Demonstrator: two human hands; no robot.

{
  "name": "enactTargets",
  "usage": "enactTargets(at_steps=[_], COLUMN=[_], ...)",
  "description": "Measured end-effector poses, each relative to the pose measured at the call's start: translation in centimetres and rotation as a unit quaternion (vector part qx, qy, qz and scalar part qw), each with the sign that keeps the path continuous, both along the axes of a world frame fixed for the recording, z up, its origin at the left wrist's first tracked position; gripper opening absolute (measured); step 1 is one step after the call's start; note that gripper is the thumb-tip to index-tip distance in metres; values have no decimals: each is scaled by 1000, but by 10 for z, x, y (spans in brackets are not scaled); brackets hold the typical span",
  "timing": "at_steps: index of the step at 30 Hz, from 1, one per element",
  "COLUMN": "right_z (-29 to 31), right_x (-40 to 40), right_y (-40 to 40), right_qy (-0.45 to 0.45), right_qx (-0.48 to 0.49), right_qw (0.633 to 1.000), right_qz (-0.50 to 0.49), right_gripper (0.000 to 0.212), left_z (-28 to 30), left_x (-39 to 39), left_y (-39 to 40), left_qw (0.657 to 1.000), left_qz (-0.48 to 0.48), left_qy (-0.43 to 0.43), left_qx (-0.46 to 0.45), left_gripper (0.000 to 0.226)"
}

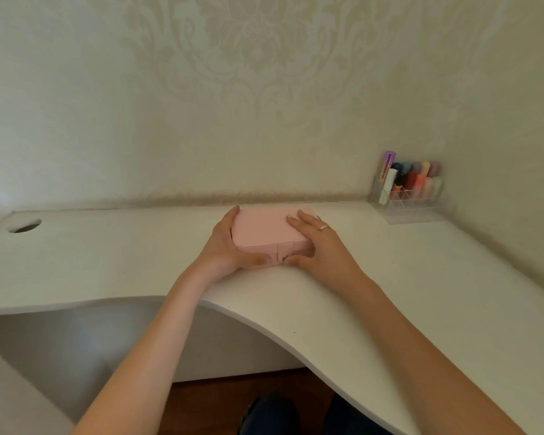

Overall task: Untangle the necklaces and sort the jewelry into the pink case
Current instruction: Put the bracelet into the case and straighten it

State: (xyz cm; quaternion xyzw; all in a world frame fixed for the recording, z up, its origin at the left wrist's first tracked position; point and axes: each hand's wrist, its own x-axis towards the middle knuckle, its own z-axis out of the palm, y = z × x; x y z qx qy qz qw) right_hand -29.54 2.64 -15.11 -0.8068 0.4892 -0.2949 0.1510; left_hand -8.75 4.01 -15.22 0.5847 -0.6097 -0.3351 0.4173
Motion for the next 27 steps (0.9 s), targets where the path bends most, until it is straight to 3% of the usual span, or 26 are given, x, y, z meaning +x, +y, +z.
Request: enactTargets(at_steps=[4,7,11,14,22,27], right_z=[-15,-11,-7,-8,-14,-17], right_x=[2,-6,-37,-56,-89,-90], right_y=[0,-15,-45,-65,-85,-79], right_qy=[131,96,72,64,52,89], right_qx=[-140,-147,-127,-128,-140,-162], right_qw=[981,984,989,989,985,972], right_qz=[-25,-4,-20,-45,-82,-143], right_gripper=[66,74,63,63,73,79], left_z=[-2,-6,-4,-2,-10,-15], left_x=[-24,-43,-69,-91,-127,-140], left_y=[-10,-27,-51,-74,-113,-117], left_qw=[1000,1000,998,997,996,995], left_qz=[10,-20,-56,-61,-78,-73], left_qy=[-1,11,-10,-23,-16,-29], left_qx=[-2,-15,-31,-39,-48,-56], left_gripper=[141,129,102,115,107,113])
